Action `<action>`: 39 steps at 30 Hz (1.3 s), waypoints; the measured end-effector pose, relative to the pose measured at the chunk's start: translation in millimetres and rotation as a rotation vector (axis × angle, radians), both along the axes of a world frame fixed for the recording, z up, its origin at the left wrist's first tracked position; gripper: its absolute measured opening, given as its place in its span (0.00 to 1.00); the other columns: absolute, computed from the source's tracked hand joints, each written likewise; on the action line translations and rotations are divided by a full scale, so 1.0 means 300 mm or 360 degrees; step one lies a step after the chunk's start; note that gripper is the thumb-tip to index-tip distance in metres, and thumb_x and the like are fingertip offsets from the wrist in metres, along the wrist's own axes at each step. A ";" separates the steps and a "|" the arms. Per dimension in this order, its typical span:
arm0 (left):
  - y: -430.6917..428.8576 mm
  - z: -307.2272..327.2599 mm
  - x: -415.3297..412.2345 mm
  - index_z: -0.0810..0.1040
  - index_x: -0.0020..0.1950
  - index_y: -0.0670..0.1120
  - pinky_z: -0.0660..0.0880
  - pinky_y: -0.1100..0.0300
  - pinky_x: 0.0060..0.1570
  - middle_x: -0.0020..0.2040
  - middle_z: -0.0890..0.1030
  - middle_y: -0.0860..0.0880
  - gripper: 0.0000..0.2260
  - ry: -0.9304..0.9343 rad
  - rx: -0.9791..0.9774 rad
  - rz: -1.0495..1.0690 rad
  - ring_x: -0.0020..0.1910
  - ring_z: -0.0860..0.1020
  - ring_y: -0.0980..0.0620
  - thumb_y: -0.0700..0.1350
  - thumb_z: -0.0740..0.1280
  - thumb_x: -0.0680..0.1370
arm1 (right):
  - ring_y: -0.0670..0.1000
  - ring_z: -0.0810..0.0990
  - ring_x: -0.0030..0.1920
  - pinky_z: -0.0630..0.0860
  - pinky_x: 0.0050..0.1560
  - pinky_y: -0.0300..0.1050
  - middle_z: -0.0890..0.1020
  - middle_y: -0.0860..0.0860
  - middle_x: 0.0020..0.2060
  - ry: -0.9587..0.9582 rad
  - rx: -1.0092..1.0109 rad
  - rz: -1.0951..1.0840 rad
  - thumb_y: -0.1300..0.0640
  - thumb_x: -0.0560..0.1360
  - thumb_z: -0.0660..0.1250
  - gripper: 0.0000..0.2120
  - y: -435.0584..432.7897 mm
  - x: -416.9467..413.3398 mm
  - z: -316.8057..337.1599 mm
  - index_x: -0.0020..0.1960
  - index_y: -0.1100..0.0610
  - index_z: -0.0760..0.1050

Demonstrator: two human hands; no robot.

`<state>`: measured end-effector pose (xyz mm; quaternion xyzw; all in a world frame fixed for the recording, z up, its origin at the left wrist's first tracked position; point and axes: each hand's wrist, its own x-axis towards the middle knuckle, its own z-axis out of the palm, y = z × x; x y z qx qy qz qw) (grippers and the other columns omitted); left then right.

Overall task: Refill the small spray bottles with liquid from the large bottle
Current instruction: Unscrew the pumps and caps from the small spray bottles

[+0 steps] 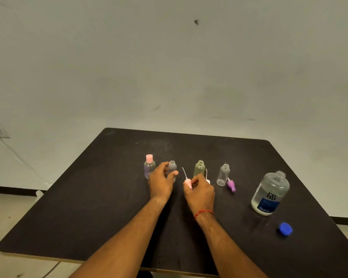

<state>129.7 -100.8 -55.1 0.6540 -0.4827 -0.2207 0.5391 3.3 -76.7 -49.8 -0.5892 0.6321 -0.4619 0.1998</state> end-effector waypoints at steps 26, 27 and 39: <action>-0.057 0.001 -0.025 0.80 0.62 0.49 0.76 0.70 0.50 0.50 0.81 0.59 0.16 0.0057 0.0037 -0.0147 0.52 0.80 0.60 0.43 0.76 0.75 | 0.38 0.73 0.40 0.77 0.50 0.49 0.73 0.42 0.28 0.0174 0.0003 0.0060 0.56 0.70 0.70 0.19 -0.056 0.020 -0.040 0.60 0.58 0.73; -0.052 0.003 -0.026 0.80 0.63 0.49 0.74 0.73 0.48 0.50 0.80 0.59 0.17 0.0063 0.0036 -0.0147 0.52 0.80 0.61 0.43 0.75 0.75 | 0.38 0.73 0.40 0.77 0.50 0.50 0.73 0.42 0.28 0.0169 0.0000 0.0068 0.56 0.70 0.70 0.20 -0.055 0.019 -0.039 0.61 0.58 0.73; 0.002 0.016 0.013 0.78 0.67 0.46 0.71 0.70 0.54 0.63 0.81 0.51 0.20 0.0064 -0.0060 -0.0005 0.61 0.79 0.54 0.45 0.75 0.75 | 0.44 0.74 0.32 0.77 0.46 0.47 0.74 0.45 0.28 0.0147 -0.0017 0.0075 0.58 0.70 0.71 0.09 -0.050 0.021 -0.041 0.40 0.51 0.70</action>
